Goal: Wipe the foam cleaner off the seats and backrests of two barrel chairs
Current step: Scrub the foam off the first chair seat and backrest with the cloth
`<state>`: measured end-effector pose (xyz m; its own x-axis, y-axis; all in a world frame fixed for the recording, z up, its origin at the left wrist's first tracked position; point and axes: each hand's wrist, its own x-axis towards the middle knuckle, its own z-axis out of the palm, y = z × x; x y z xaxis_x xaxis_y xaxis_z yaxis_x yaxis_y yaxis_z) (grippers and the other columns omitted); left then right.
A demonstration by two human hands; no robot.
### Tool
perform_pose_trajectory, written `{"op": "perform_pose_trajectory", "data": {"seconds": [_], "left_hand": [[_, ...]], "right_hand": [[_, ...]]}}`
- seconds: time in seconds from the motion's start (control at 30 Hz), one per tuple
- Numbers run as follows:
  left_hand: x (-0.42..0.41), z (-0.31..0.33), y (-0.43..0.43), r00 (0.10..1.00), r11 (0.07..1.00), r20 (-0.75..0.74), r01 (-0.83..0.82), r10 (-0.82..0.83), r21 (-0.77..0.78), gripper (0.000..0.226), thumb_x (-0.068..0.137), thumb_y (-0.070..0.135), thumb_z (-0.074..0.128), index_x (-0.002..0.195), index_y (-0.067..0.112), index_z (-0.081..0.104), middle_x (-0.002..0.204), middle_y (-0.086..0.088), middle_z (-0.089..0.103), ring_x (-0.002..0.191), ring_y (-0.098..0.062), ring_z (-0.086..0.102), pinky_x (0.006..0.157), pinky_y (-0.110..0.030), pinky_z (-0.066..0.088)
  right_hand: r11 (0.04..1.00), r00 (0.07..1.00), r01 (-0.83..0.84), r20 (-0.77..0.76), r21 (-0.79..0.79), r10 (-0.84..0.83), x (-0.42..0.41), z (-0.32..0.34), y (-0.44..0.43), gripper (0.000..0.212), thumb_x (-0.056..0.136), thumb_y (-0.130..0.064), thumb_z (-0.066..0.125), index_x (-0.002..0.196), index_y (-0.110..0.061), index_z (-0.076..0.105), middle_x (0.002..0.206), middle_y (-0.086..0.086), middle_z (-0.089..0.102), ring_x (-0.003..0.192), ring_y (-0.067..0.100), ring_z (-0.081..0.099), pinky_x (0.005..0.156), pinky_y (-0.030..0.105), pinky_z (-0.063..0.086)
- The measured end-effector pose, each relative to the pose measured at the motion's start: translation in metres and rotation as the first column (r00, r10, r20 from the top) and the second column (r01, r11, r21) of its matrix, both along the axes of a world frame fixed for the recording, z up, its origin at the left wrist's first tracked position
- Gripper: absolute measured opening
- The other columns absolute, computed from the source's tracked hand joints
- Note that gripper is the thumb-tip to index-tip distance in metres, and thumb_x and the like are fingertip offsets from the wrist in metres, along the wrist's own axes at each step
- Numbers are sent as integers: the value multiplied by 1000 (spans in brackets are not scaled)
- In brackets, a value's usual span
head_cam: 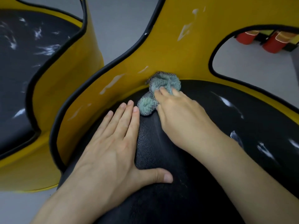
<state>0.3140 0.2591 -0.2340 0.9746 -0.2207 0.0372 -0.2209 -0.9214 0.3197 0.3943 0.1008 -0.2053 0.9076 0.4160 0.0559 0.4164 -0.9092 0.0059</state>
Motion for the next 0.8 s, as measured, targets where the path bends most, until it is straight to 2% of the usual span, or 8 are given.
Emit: {"op": "perform_pose_trajectory", "data": {"seconds": [0.2, 0.33, 0.43, 0.53, 0.6, 0.67, 0.73, 0.8], "left_hand": [[1, 3, 0, 1000, 1000, -26, 7, -7, -6, 148, 49, 113, 11, 157, 17, -20, 165, 2, -28, 150, -6, -29, 120, -28, -19], [1, 0, 0, 1000, 995, -1, 30, -30, 91, 144, 63, 108, 22, 158, 0, 24, 167, -15, 19, 154, -29, 18, 119, -38, 9], [2, -3, 1, 999, 992, -17, 43, -42, 117, 141, 66, 107, 23, 156, -2, 30, 164, -17, 25, 152, -34, 23, 117, -40, 12], [3, 4, -1, 999, 998, -50, 16, -13, 67, 147, 57, 111, 16, 162, 8, 6, 169, -9, -1, 157, -21, -1, 122, -33, -1], [1, 7, -2, 998, 1000, -64, 0, 2, 30, 148, 44, 114, 4, 154, 20, -28, 161, 4, -36, 147, -5, -35, 119, -27, -20], [1, 8, -1, 996, 999, -93, 12, -9, 31, 147, 40, 114, 1, 149, 23, -35, 156, 9, -43, 141, -1, -43, 117, -26, -26], [2, 5, 0, 998, 1000, -56, 13, -12, 12, 148, 47, 114, 9, 157, 19, -21, 163, 5, -30, 148, -3, -31, 120, -26, -19], [2, 2, 1, 999, 999, -48, 22, -20, 46, 146, 58, 110, 21, 161, 7, 9, 170, -7, 0, 157, -14, -2, 122, -32, -3]], "right_hand": [[997, 998, -34, -58, 64, 38, -83, -17, -34, 52, 94, -23, 36, 135, -3, 59, 138, 11, 62, 130, 30, 56, 106, 37, 32], [986, 996, -74, -45, 152, 82, -114, -24, -50, 48, 110, -30, 17, 137, -7, 50, 140, 7, 61, 131, 28, 55, 103, 39, 37], [996, 998, -51, -41, 69, 53, -78, -22, -30, 55, 90, -26, 34, 132, 0, 58, 134, 13, 64, 127, 32, 58, 107, 37, 37], [999, 999, 37, -23, 16, -36, -23, -9, -2, 38, 91, -14, 43, 125, -7, 58, 125, 8, 62, 119, 29, 56, 102, 32, 33], [997, 999, 47, -30, 55, -45, -2, -8, 7, 42, 98, -12, 43, 138, -6, 51, 140, 10, 55, 131, 30, 48, 110, 35, 32], [998, 999, 30, -22, 48, -29, -13, -14, 1, 50, 96, -14, 45, 146, -4, 46, 149, 13, 50, 140, 31, 42, 116, 39, 32], [997, 997, 8, -72, 74, -3, -49, -18, -13, 58, 87, -21, 48, 142, -3, 52, 146, 12, 54, 138, 31, 48, 116, 38, 34], [994, 995, -53, -77, 100, 61, -85, -18, -30, 51, 98, -27, 36, 139, -4, 56, 144, 10, 57, 136, 30, 50, 111, 38, 33]]}}
